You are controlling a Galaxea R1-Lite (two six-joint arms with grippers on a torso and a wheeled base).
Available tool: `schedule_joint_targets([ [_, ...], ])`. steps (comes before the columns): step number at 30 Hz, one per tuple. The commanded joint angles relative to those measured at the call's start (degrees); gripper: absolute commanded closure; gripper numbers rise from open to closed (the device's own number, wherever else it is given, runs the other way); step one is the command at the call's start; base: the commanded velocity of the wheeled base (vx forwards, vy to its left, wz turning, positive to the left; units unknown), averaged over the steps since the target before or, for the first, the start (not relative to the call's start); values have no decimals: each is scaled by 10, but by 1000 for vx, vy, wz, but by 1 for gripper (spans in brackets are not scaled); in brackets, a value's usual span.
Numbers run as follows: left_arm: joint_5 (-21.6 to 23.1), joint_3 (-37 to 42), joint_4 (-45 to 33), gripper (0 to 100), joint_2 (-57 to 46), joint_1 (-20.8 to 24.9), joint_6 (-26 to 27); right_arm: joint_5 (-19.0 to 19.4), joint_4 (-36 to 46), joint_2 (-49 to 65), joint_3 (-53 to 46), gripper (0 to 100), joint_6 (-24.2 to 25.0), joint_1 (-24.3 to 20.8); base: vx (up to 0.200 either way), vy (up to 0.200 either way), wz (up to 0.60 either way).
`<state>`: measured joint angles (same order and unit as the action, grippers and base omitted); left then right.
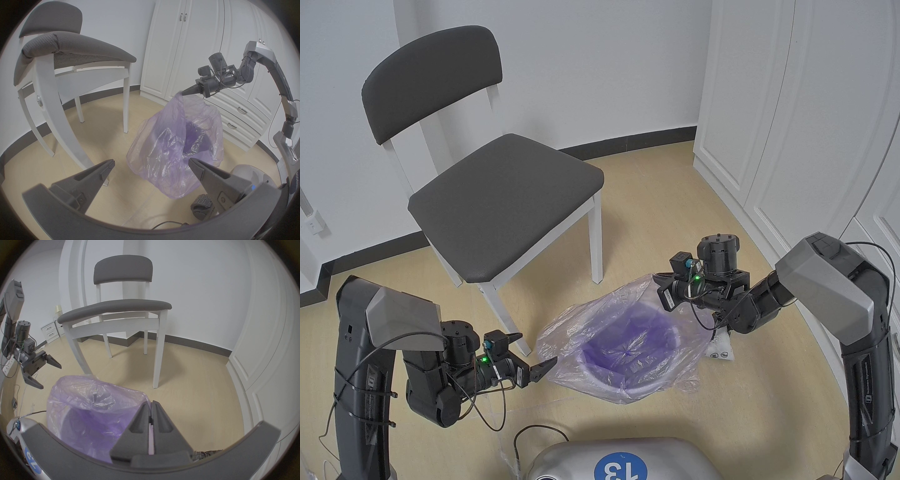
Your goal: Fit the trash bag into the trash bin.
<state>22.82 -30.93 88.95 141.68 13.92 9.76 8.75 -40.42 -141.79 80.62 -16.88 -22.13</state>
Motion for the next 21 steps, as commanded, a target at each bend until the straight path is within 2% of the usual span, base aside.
schedule_joint_targets([
  [1,-8,-8,10,0,3,4,-1,-6,-5,-41,38,100,8,-4,0,0,0],
  [5,-15,-15,10,0,5,5,-2,-25,-10,-64,70,100,12,-3,0,0,0],
  [9,-22,-20,10,0,8,10,-4,-37,-10,-82,100,100,38,-3,0,0,0],
  [13,-43,-30,10,0,9,21,-8,-51,-11,-103,129,100,44,-3,0,0,0],
  [14,-45,-31,10,0,8,23,-8,-52,-11,-104,130,0,45,-3,0,0,0],
  [21,-74,-39,10,0,-2,40,-33,-54,-26,-89,109,0,74,-5,0,0,0],
])
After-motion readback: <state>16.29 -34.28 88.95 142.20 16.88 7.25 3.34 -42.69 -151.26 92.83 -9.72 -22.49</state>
